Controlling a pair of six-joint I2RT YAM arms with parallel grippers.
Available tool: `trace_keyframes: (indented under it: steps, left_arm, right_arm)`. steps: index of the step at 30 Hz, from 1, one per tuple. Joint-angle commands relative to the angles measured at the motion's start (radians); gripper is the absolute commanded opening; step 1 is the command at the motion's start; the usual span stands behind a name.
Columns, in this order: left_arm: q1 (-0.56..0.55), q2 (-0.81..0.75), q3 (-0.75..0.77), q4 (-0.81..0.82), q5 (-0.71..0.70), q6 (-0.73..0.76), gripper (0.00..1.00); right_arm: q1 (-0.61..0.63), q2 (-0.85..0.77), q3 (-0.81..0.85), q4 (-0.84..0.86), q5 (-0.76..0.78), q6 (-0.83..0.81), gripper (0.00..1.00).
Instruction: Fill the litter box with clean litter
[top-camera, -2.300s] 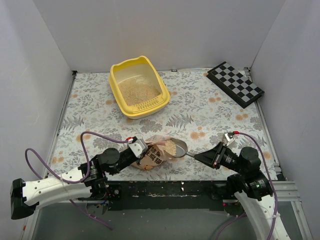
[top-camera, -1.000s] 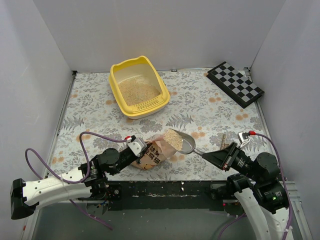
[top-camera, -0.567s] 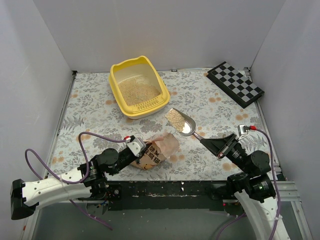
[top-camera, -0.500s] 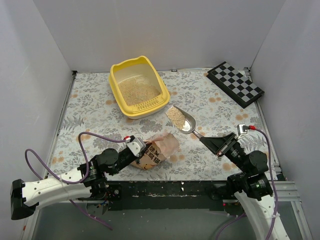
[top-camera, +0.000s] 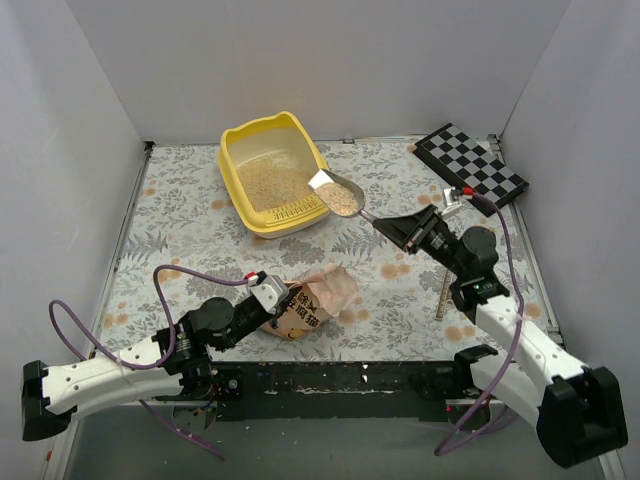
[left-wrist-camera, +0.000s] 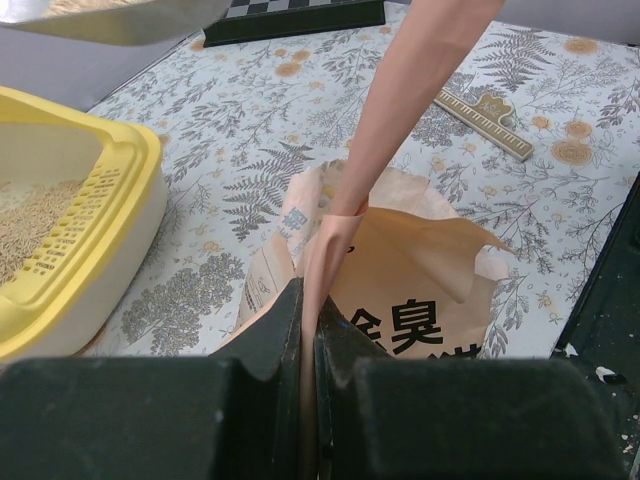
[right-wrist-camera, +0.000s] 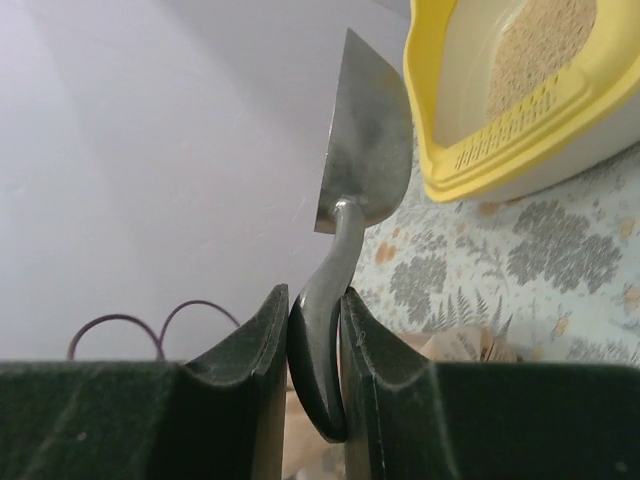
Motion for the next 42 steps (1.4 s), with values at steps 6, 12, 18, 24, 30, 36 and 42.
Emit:
trace_keyframes:
  steps: [6, 12, 18, 24, 30, 36, 42]
  left_arm:
    - [-0.005, -0.009, 0.035, 0.037, 0.016, -0.028, 0.0]
    - [-0.003, -0.014, 0.041, 0.027, -0.017, -0.039, 0.0]
    - [-0.006, -0.024, 0.044, 0.014, -0.066, -0.048, 0.0]
    - [-0.003, -0.032, 0.05, 0.005, -0.07, -0.051, 0.0]
    - [-0.003, -0.04, 0.054, -0.001, -0.067, -0.048, 0.0]
    - [-0.003, -0.024, 0.058, -0.01, -0.057, -0.046, 0.0]
    - [-0.005, -0.027, 0.057, -0.013, -0.064, -0.043, 0.0]
  right_arm:
    - [0.056, 0.416, 0.492, 0.031, -0.026, -0.325, 0.01]
    - [0.137, 0.688, 0.813, -0.28, 0.107, -0.615, 0.01]
    - [0.219, 0.933, 1.145, -0.539, 0.23, -0.831, 0.01]
    - [0.32, 1.139, 1.485, -0.817, 0.4, -1.128, 0.01]
    - [0.427, 1.176, 1.569, -0.874, 0.675, -1.44, 0.01]
    - [0.475, 1.115, 1.478, -0.812, 0.79, -1.62, 0.01]
    - [0.542, 1.006, 1.31, -0.582, 0.868, -1.833, 0.01]
